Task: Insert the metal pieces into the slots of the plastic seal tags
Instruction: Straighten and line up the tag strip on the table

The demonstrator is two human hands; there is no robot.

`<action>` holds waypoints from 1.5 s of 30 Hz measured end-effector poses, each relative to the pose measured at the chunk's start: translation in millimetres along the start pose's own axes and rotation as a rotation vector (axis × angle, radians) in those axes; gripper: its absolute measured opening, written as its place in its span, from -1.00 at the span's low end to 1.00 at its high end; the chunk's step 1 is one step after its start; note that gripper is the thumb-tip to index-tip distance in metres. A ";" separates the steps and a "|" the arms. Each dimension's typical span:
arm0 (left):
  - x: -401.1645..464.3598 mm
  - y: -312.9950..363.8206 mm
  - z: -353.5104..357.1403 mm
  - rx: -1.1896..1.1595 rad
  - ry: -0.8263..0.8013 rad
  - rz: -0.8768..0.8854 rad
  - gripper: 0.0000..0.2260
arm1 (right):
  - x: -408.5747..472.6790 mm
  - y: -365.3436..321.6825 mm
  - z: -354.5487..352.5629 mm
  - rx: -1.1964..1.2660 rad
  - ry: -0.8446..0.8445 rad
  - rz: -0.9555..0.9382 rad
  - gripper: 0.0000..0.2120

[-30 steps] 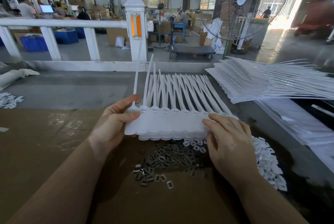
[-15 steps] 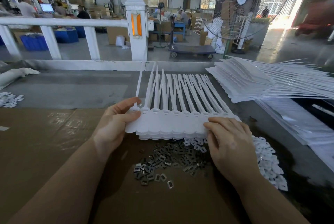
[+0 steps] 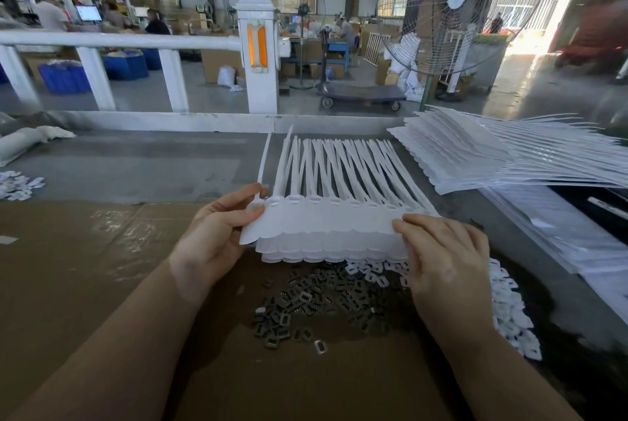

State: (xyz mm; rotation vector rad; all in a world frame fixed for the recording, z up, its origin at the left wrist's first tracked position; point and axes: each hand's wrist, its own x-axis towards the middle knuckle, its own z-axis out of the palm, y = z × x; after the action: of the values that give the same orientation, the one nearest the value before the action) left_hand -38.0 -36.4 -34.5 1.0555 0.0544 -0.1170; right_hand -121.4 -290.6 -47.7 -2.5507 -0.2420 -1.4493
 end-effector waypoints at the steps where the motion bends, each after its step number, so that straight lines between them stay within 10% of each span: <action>1: -0.4 -0.3 0.3 -0.004 -0.005 0.004 -0.61 | 0.1 0.5 -0.6 -0.011 0.018 -0.012 -0.75; 18: -2.4 -4.8 -1.7 0.081 -0.191 0.210 -0.62 | 2.7 -1.1 -10.2 -0.051 0.118 -0.051 -0.77; 45: -12.1 -8.9 5.7 0.567 -0.061 0.166 -0.66 | -3.5 1.7 -2.9 -0.051 -0.044 -0.004 -0.83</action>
State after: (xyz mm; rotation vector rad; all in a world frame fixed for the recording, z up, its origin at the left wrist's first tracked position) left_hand -51.2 -44.8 -38.2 1.6161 -0.1293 -0.0114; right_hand -125.1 -293.2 -49.3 -2.6264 -0.2199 -1.4190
